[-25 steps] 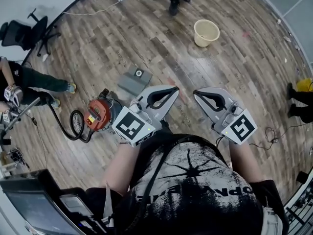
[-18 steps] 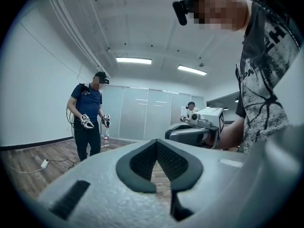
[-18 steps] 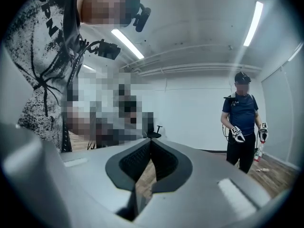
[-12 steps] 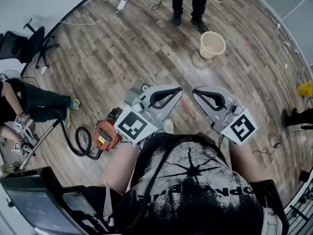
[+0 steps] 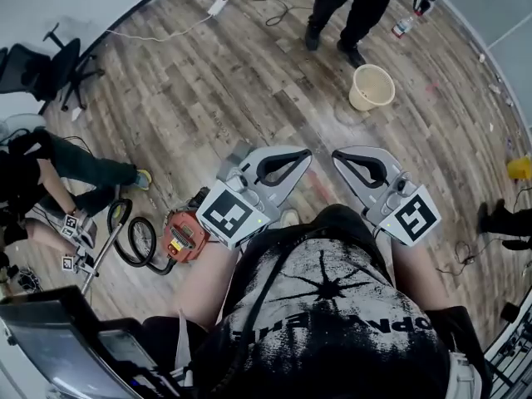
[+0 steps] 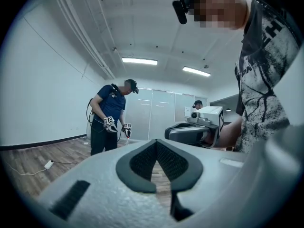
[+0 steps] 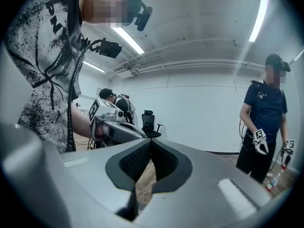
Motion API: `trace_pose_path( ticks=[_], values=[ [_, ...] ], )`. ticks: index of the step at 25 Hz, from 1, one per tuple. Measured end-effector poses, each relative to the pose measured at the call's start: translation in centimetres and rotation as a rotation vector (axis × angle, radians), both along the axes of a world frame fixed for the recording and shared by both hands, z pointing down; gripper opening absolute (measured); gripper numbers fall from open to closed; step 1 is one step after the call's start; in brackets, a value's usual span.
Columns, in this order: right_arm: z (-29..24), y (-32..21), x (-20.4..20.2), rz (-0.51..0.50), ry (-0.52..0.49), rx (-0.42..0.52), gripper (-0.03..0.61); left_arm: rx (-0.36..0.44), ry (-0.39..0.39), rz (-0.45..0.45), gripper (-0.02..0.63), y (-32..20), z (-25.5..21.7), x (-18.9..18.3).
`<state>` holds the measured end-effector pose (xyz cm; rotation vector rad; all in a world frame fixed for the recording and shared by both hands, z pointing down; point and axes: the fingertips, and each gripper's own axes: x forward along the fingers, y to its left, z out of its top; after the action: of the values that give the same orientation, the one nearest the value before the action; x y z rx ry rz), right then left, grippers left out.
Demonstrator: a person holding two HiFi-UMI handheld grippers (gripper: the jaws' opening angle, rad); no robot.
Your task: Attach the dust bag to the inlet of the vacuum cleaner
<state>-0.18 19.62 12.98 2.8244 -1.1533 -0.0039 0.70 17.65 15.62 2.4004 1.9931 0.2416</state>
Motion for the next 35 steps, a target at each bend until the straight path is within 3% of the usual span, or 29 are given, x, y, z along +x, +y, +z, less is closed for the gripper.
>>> trace_pose_path(
  ticks=[8,15,21,27,33,35],
  values=[
    [1.3,0.2,5.4,-0.097,-0.056,-0.017,0.006,0.015,-0.011,-0.176,0.005,-3.2,0.2,6.6],
    [2.3,-2.5,12.3,-0.308,-0.067,0.007,0.006,0.049,-0.053,-0.38,0.005,-5.7,1.7,11.8],
    [0.9,-4.5,17.8,-0.522,-0.076,0.044,0.006,0.041,-0.044,-0.584,0.005,-6.7,-0.1,16.4],
    [2.0,-5.5,20.6,-0.787,-0.077,0.04,0.006,0.065,-0.08,-0.868,0.005,-7.8,1.6,17.3],
    [1.7,-7.8,21.1,-0.968,-0.08,0.019,0.006,0.068,-0.101,-1.031,0.005,-8.8,1.4,17.8],
    [1.6,-8.6,20.5,-1.034,-0.082,0.021,0.006,0.061,-0.072,-1.087,0.005,-9.3,0.8,17.4]
  ],
)
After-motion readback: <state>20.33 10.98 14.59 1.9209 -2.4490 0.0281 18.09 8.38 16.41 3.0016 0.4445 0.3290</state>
